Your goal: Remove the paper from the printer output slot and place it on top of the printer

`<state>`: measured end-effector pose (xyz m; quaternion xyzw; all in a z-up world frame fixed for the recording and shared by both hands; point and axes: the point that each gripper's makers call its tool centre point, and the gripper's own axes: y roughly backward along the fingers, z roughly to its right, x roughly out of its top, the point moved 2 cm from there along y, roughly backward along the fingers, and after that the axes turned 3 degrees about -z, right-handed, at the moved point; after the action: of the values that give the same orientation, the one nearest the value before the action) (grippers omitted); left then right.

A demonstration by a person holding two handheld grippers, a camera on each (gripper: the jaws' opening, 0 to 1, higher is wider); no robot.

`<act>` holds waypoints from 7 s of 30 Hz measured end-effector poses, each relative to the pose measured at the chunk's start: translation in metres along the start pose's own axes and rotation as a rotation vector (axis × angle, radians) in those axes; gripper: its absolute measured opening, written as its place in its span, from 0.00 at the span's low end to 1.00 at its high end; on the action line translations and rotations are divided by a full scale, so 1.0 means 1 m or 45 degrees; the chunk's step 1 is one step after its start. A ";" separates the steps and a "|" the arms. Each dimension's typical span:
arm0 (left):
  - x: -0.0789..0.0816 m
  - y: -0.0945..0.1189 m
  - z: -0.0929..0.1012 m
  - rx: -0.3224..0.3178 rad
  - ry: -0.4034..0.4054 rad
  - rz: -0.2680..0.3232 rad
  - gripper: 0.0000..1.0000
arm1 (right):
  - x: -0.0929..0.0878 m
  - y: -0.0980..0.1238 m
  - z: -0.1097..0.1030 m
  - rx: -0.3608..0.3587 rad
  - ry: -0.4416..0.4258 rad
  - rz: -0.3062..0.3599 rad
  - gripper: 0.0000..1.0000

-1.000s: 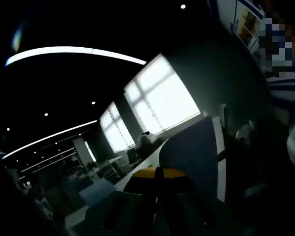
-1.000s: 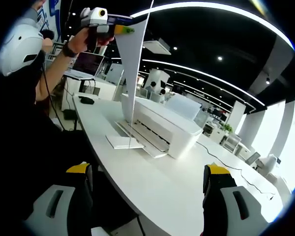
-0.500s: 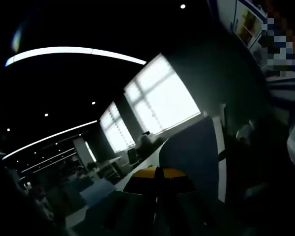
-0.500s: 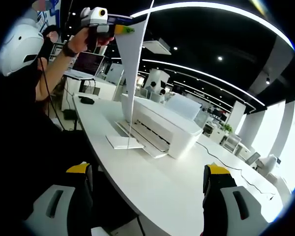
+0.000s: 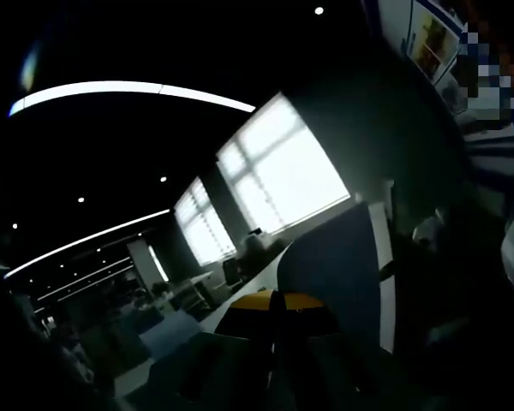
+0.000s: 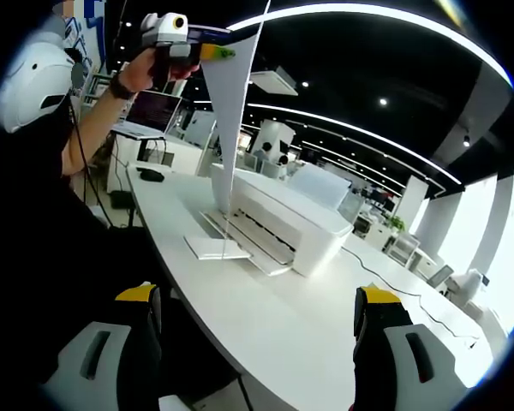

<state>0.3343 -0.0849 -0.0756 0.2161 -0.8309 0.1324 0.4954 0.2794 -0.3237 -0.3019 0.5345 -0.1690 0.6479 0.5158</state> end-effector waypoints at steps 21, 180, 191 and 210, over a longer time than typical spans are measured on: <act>0.000 -0.003 -0.002 0.005 -0.003 -0.007 0.06 | -0.001 0.001 0.001 0.001 -0.003 0.005 0.89; -0.003 -0.020 -0.032 0.057 0.003 -0.071 0.06 | 0.002 -0.002 -0.003 0.008 0.004 0.003 0.88; -0.003 -0.025 -0.041 0.059 0.008 -0.083 0.06 | 0.001 -0.002 -0.004 0.006 0.002 0.000 0.88; 0.002 -0.036 -0.046 0.059 0.017 -0.077 0.06 | 0.001 -0.002 -0.003 0.007 0.003 0.004 0.88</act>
<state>0.3867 -0.0966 -0.0521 0.2516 -0.8174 0.1381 0.4994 0.2791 -0.3199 -0.3028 0.5349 -0.1673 0.6498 0.5134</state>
